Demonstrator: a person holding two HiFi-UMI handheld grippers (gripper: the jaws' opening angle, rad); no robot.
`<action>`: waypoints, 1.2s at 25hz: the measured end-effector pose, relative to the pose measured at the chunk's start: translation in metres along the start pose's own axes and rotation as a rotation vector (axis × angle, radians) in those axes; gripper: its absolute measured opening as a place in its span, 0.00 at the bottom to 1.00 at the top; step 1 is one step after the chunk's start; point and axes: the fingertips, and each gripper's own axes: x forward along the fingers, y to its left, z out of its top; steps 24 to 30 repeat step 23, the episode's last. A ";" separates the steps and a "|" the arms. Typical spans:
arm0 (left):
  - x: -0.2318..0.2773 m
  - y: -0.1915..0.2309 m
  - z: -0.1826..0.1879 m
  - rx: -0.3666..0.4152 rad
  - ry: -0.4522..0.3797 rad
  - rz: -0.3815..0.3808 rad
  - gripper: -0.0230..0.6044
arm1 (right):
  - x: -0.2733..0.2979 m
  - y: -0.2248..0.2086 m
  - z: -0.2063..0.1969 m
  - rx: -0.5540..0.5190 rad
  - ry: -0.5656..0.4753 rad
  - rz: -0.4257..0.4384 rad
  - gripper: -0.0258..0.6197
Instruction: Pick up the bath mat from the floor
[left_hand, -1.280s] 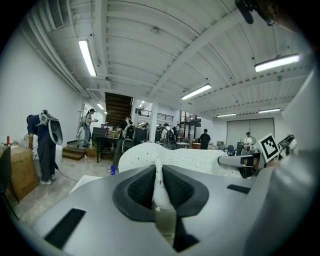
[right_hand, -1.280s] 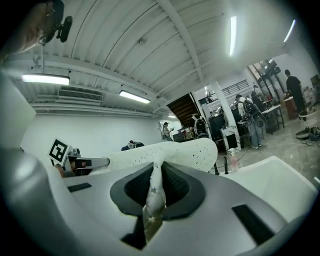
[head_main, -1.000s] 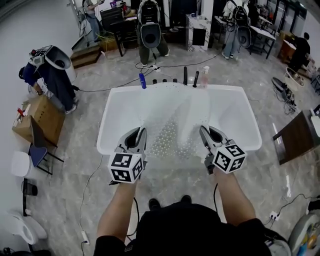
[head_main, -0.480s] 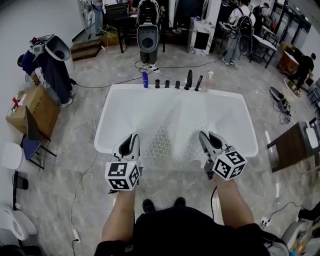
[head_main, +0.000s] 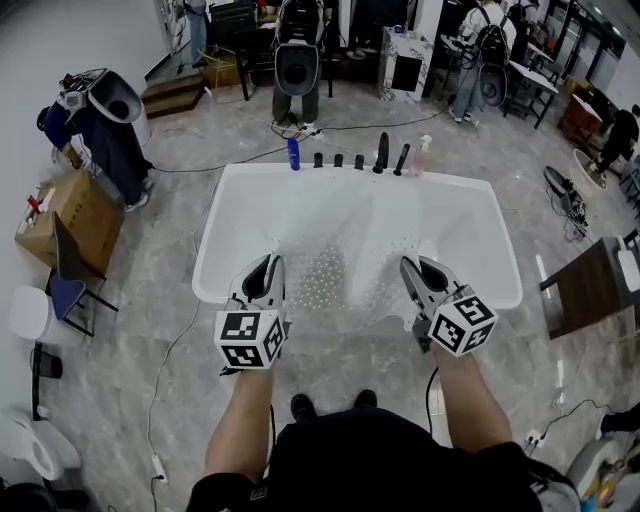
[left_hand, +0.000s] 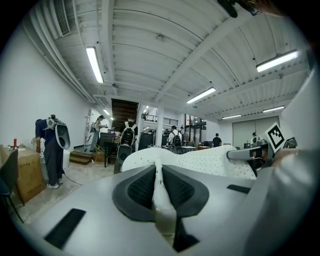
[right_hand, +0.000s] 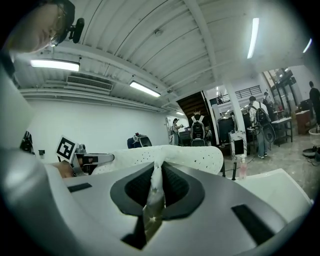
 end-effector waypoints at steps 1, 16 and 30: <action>0.001 -0.001 0.000 0.001 0.000 -0.002 0.10 | 0.000 -0.002 0.000 0.000 -0.001 -0.005 0.10; 0.019 -0.010 0.023 0.019 -0.013 -0.025 0.10 | -0.005 -0.026 0.020 0.026 -0.070 -0.039 0.09; 0.020 0.006 0.022 0.017 -0.006 -0.016 0.10 | 0.009 -0.018 0.018 0.026 -0.063 -0.036 0.09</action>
